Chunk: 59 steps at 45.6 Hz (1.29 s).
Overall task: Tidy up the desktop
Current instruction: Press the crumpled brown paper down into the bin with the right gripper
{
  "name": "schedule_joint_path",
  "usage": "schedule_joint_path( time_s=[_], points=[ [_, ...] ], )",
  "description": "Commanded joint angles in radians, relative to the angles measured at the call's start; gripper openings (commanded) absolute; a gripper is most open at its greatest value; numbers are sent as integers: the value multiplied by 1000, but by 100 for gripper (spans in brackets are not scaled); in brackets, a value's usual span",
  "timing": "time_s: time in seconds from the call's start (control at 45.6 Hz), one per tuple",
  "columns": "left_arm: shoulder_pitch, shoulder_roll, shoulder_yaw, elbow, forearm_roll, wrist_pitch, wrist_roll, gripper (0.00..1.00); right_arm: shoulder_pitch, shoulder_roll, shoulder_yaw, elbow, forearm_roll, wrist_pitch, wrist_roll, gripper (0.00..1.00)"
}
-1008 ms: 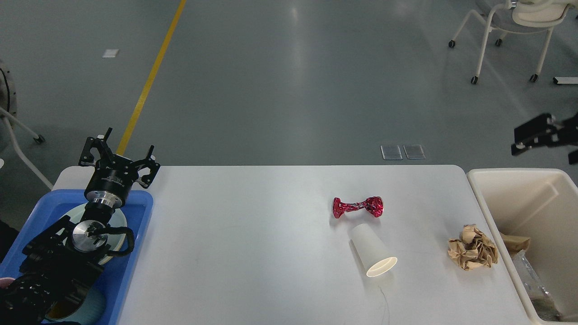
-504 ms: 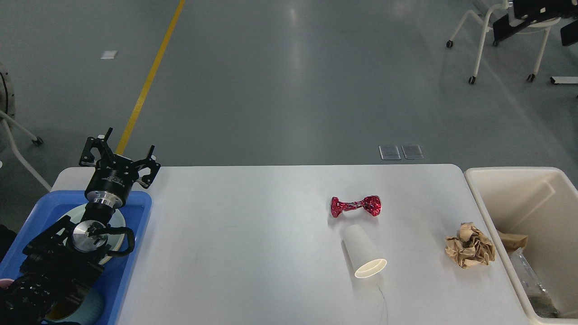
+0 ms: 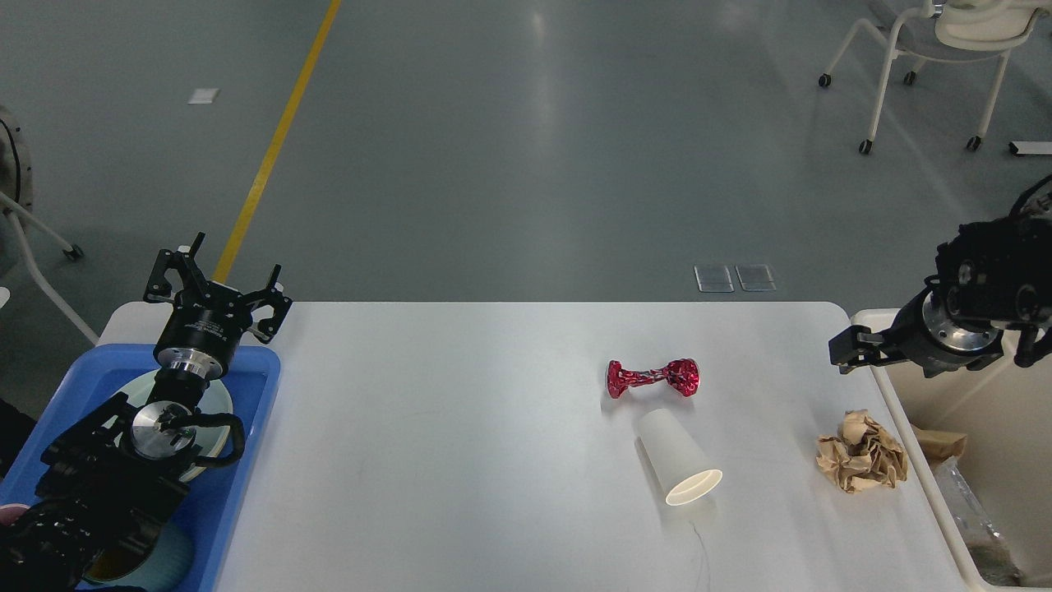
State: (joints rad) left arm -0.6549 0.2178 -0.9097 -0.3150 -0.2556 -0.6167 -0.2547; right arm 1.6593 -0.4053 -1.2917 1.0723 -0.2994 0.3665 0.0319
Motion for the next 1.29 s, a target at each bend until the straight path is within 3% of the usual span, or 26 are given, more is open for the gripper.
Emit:
schedule_joint_path(
  time_s=[0.0, 0.591, 1.073, 1.161, 1.227, 1.249, 1.271],
  points=[
    [0, 0, 0, 1, -1, -1, 0, 99, -179, 16, 23, -187, 16, -3, 0, 100],
    [0, 0, 0, 1, 1, 0, -1, 99, -335, 6, 158, -212, 28, -38, 13, 100],
    [0, 0, 0, 1, -1, -1, -1, 99, -535, 16, 192, -307, 26, -247, 13, 99],
    [0, 0, 0, 1, 1, 0, 0, 99, -561, 16, 210, -333, 28, -252, 13, 82],
    [0, 0, 0, 1, -1, 0, -1, 99, -566, 16, 230, -331, 26, -251, 14, 36],
    [0, 0, 0, 1, 1, 0, 0, 99, -564, 16, 233, -330, 26, -251, 14, 25],
    [0, 0, 0, 1, 1, 0, 0, 99, -564, 16, 235, -328, 26, -251, 14, 21]
  ],
)
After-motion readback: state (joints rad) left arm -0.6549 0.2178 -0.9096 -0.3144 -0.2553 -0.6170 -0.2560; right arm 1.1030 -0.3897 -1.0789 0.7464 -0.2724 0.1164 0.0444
